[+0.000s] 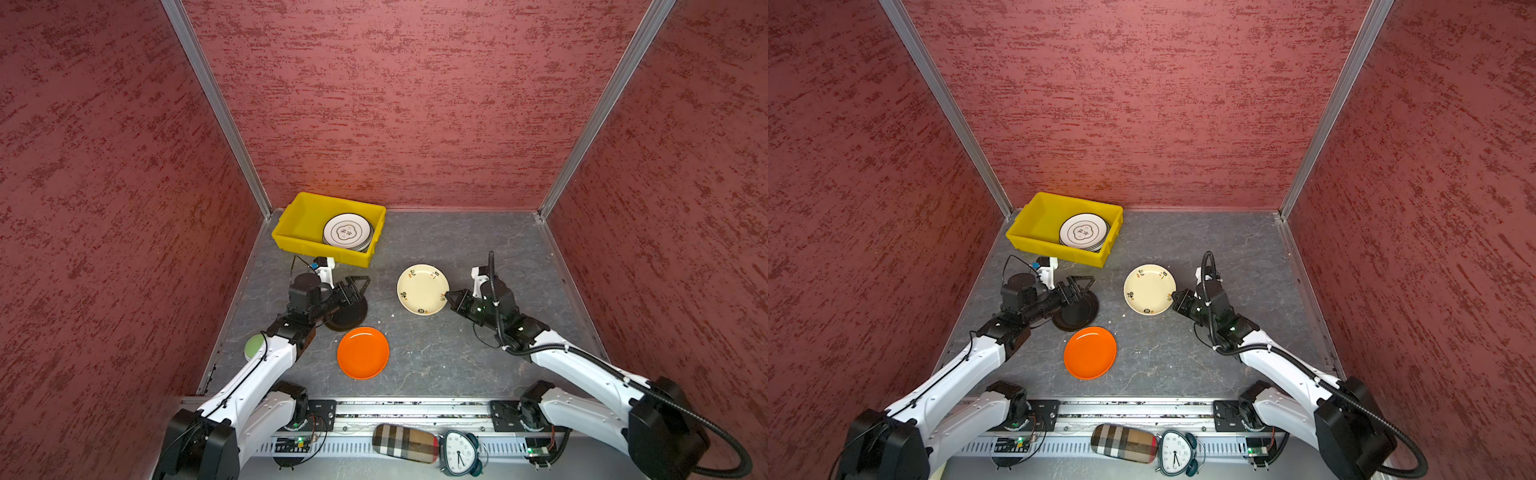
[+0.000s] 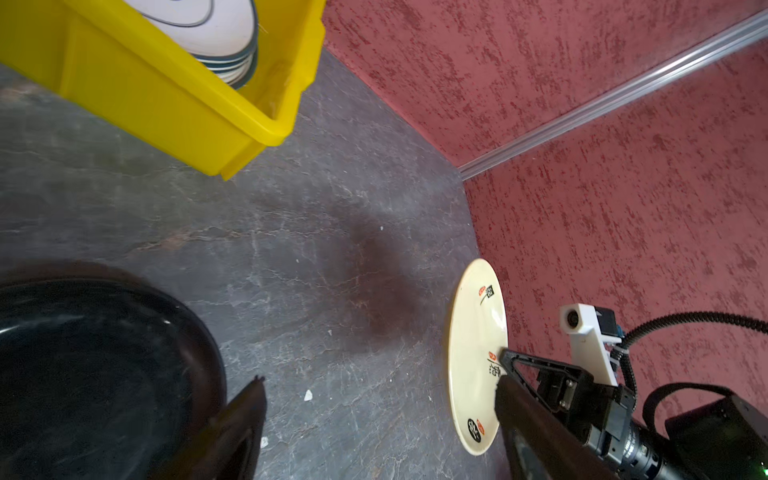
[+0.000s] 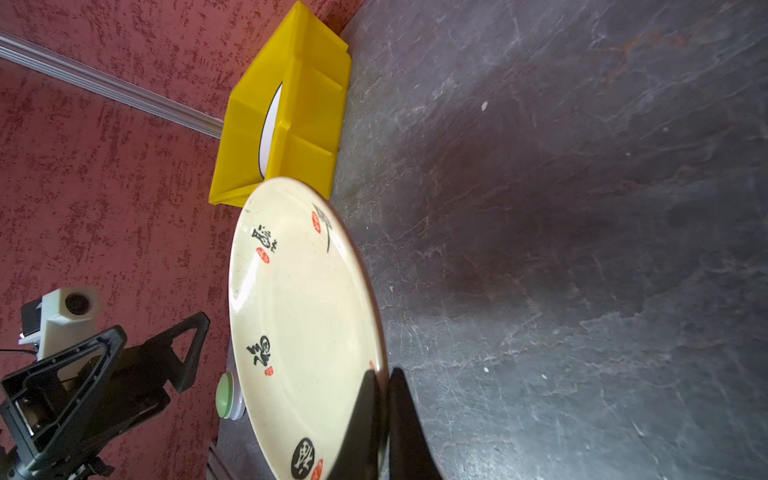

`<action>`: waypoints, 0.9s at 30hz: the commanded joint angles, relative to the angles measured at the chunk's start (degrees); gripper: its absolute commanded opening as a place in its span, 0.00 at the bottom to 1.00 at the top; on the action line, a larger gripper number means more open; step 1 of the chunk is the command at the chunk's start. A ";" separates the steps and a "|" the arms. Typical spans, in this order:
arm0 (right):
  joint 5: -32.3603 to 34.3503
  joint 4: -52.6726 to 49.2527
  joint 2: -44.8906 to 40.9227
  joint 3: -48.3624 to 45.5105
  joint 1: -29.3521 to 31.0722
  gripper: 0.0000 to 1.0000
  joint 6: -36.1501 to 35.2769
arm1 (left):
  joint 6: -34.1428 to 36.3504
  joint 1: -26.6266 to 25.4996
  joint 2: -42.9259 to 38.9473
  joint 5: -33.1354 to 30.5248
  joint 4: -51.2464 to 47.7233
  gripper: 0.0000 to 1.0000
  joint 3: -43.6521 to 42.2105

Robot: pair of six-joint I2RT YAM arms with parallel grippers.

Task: Place the plates into the plastic bin on the countertop
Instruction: 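Grip the cream plate's edge with the right gripper and tilt it upright, then lift the cream plate toward the left gripper and close the left gripper on it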

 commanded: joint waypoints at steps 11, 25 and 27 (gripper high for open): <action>-1.20 3.15 -0.15 1.50 -0.85 0.00 1.54 | -1.47 -11.65 12.26 -2.40 9.04 0.70 4.99; -3.60 6.50 0.29 -0.27 -0.85 0.00 2.61 | -2.50 -13.58 24.21 -0.39 13.20 0.37 9.76; -3.51 6.70 0.45 -0.36 -0.83 0.00 2.48 | -2.47 -13.60 25.05 -0.58 13.29 0.28 9.89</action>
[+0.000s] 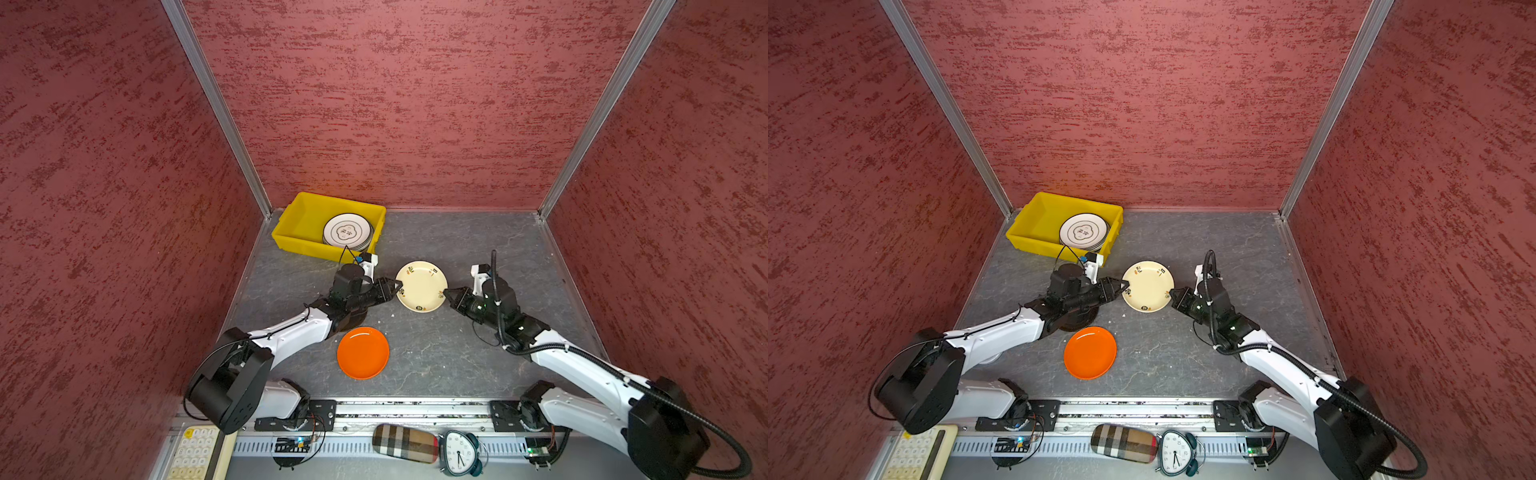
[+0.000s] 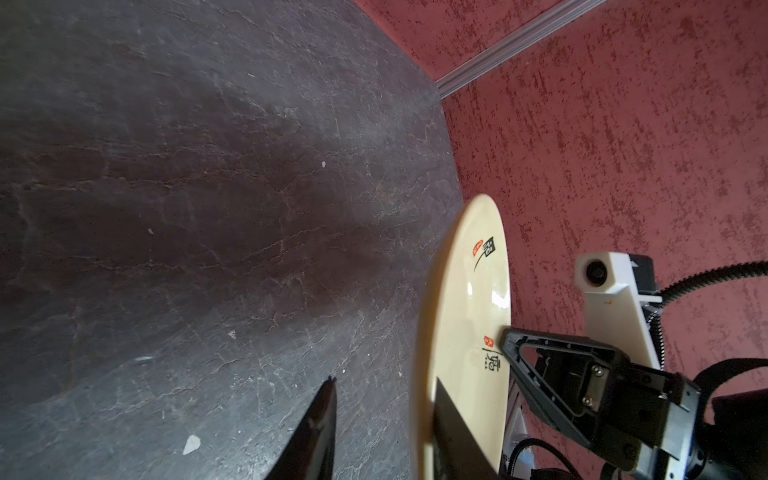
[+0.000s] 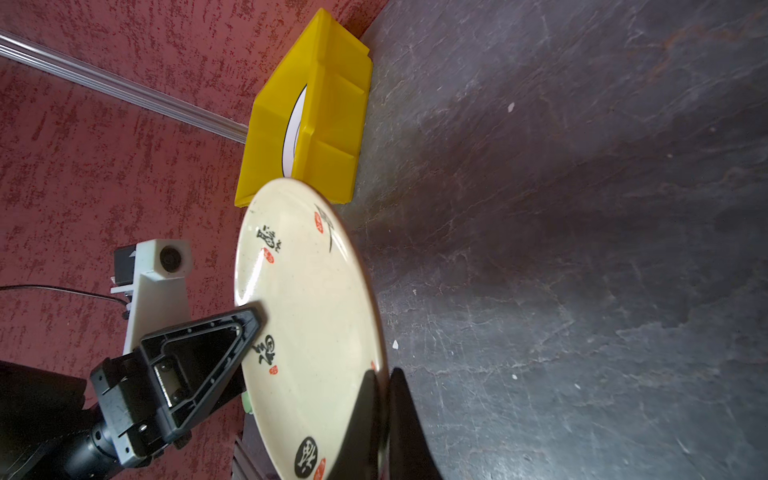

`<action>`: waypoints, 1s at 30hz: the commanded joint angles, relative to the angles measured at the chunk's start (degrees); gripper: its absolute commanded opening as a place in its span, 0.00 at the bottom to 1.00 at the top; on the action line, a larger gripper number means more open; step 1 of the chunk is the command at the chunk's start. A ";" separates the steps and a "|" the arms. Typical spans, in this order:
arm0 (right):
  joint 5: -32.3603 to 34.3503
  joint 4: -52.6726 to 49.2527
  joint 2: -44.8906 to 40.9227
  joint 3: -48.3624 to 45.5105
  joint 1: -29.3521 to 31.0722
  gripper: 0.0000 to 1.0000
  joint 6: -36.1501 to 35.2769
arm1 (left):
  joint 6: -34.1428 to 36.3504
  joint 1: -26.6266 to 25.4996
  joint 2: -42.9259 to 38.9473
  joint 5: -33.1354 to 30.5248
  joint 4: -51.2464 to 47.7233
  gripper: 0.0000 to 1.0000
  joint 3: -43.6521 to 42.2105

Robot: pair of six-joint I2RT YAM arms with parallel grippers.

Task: Place the plates into the plastic bin on the countertop
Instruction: 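Lift the cream plate toward the left gripper and close the left gripper on it, then carry the cream plate to the bin with the left gripper while the right gripper withdraws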

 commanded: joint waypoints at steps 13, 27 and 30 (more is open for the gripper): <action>0.57 1.91 1.96 0.68 -0.48 0.50 -1.52 | 0.14 -0.26 5.47 1.41 0.68 0.00 4.17; 10.99 -6.33 3.10 9.21 -0.83 0.93 -7.45 | 2.15 6.40 3.47 1.78 -8.43 0.00 10.52; 12.55 -6.44 4.66 11.24 -1.24 0.94 -8.87 | 3.61 9.21 2.83 1.78 -11.33 0.00 12.64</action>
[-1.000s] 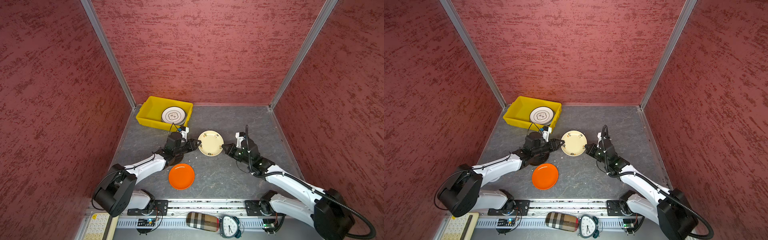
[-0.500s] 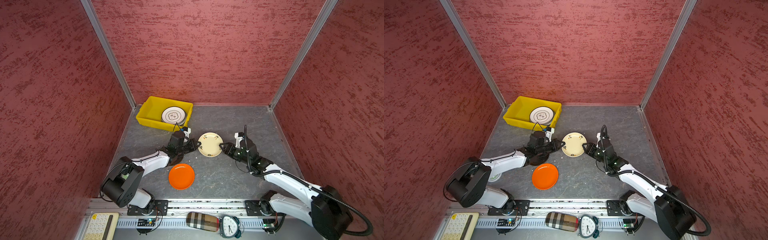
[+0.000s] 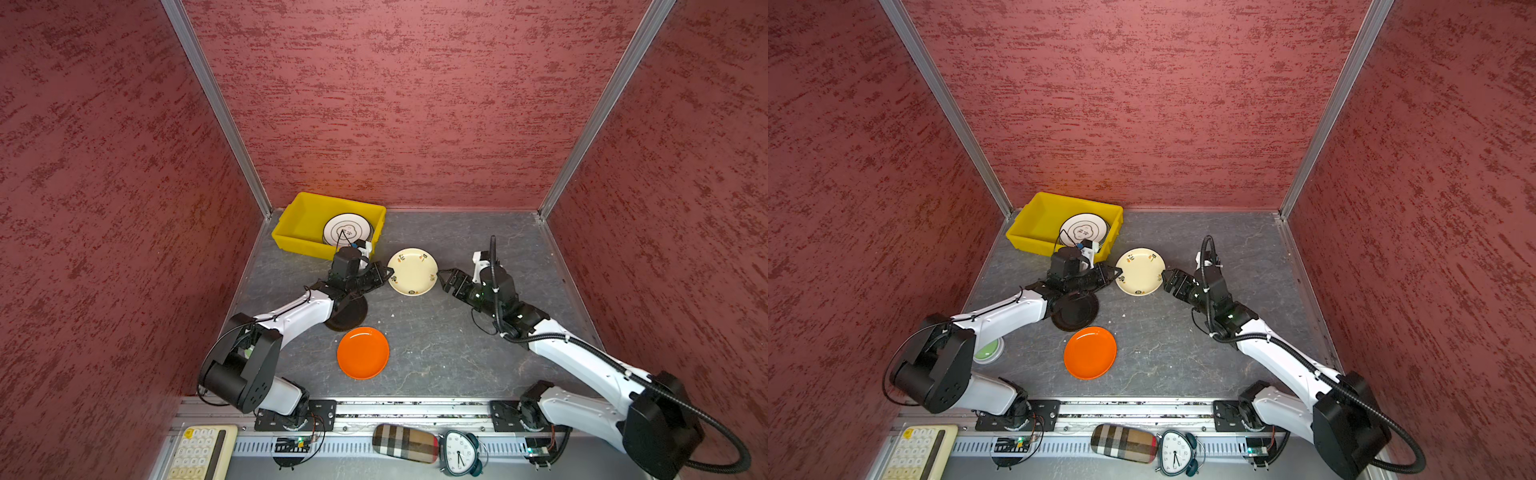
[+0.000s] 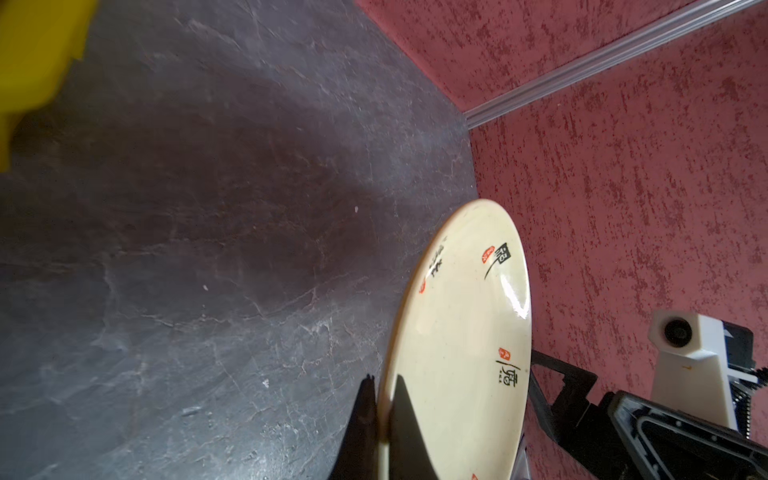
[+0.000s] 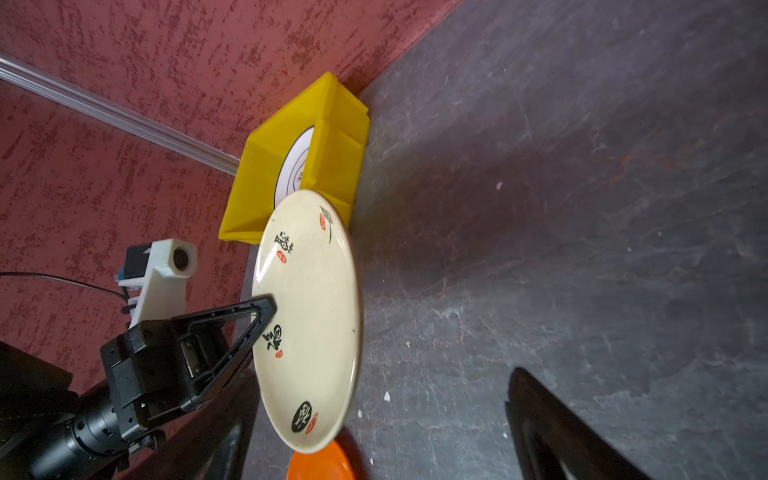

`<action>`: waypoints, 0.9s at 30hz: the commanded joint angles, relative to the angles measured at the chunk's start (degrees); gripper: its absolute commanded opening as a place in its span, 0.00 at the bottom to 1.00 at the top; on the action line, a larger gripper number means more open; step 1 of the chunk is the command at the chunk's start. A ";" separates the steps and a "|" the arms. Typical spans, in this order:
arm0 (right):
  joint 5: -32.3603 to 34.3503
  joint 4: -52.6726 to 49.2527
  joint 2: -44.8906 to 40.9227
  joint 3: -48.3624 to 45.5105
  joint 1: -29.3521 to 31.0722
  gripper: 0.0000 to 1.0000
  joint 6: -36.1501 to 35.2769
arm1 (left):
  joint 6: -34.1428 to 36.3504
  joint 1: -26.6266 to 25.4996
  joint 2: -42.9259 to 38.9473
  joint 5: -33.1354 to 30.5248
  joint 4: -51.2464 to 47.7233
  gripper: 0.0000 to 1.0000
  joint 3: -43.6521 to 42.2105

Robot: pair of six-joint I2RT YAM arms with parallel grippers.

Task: Place the plates into the plastic bin on the countertop
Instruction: 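Carry the cream plate to the bin with the left gripper while the right gripper withdraws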

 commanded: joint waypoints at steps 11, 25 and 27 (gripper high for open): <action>4.34 0.06 7.08 3.94 -2.08 0.95 -4.17 | 7.43 13.69 -4.56 -4.97 -12.06 0.00 8.85; 6.37 0.09 4.18 1.62 -4.15 0.96 -7.75 | 16.54 22.36 2.51 -18.46 -22.65 0.00 20.20; 5.95 0.15 3.36 1.43 -4.35 0.96 -8.25 | 16.62 23.42 4.75 -18.65 -22.55 0.00 20.94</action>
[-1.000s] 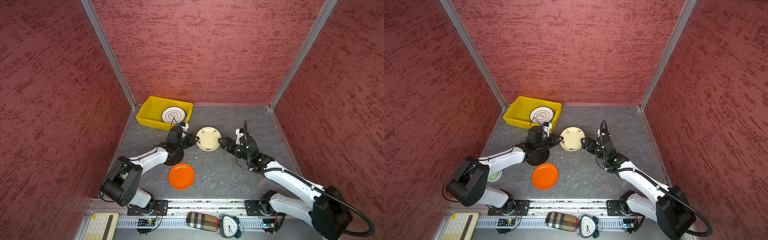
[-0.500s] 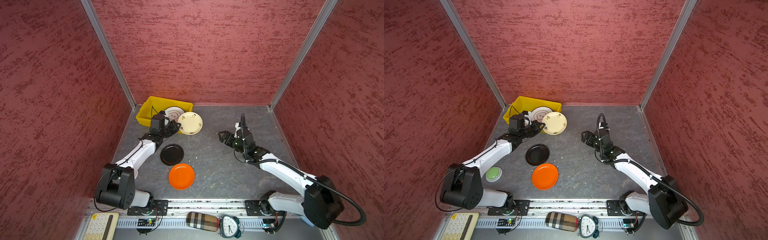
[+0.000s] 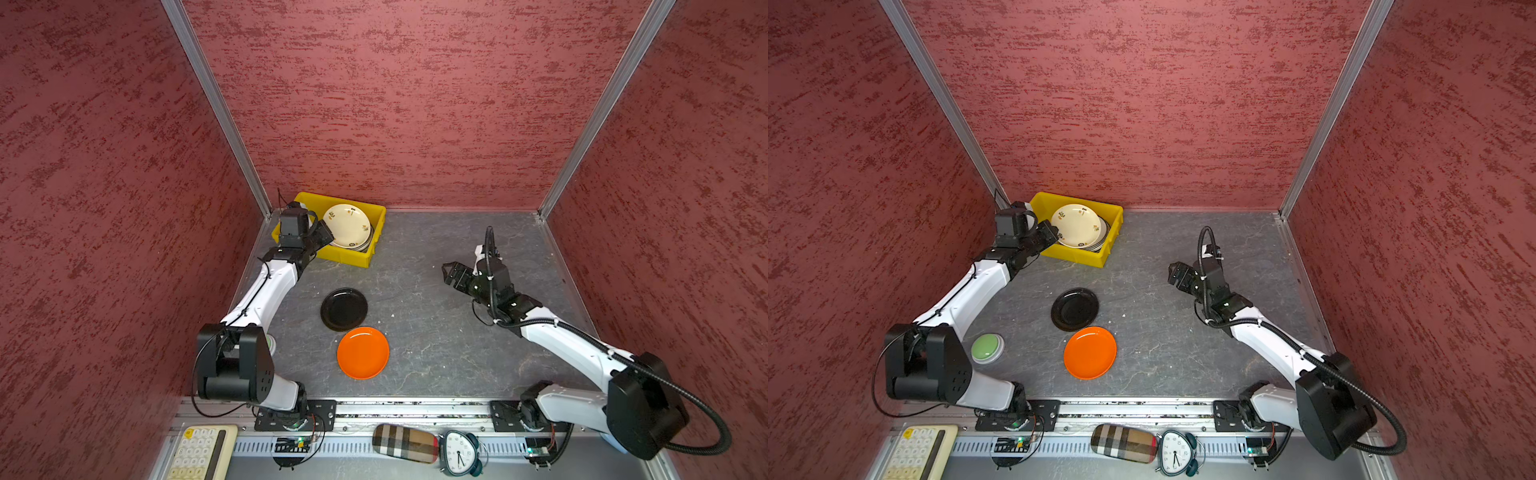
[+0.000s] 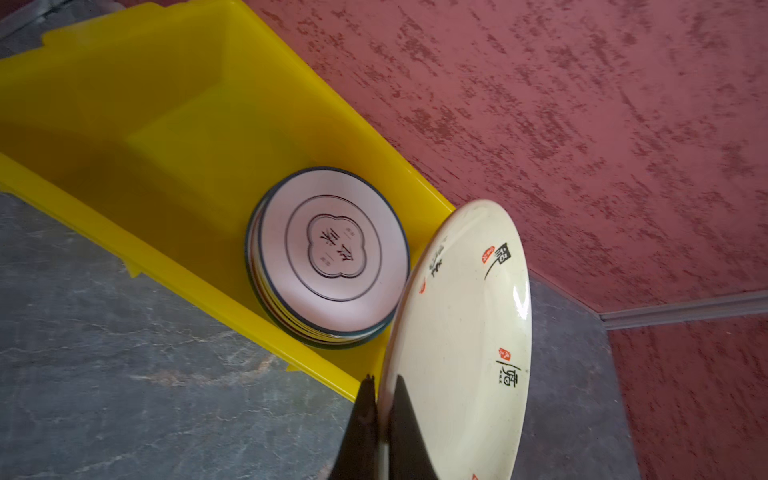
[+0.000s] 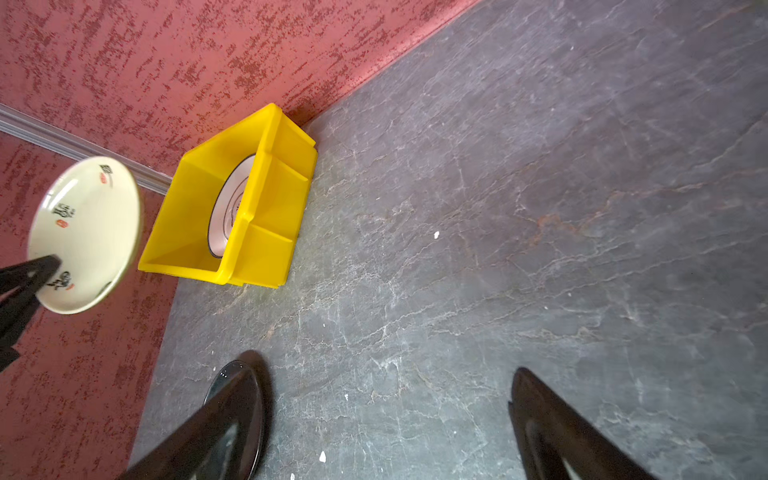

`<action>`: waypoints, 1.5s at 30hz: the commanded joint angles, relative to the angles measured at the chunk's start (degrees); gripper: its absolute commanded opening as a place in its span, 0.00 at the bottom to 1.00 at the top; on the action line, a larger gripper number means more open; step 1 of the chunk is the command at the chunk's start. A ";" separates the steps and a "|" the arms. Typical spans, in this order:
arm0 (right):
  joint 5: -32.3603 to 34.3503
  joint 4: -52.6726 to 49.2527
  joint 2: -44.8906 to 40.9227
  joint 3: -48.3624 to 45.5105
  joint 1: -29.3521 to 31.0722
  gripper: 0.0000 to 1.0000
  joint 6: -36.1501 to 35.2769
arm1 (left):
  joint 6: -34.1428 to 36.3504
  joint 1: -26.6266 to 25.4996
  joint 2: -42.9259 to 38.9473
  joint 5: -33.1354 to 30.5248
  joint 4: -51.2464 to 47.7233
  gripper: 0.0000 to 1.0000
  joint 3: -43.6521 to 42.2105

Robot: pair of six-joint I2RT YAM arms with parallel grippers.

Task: Place the plates into the plastic bin on the countertop
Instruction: 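Carry the cream plate to the bin with the left gripper while the right gripper withdraws, then lower the cream plate onto the bin stack and open the left gripper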

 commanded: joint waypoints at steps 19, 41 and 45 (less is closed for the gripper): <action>-0.39 0.07 -5.23 -2.90 -2.07 0.95 -0.62 | 4.39 2.74 28.07 -0.90 -5.61 0.00 23.29; -1.08 -0.58 -2.70 -3.90 -2.87 0.96 1.61 | 8.94 2.18 34.42 -0.23 -8.39 0.99 31.18; -2.96 0.28 -1.89 -3.90 -3.03 0.96 1.66 | 11.35 0.94 27.53 -3.33 -3.77 0.99 25.61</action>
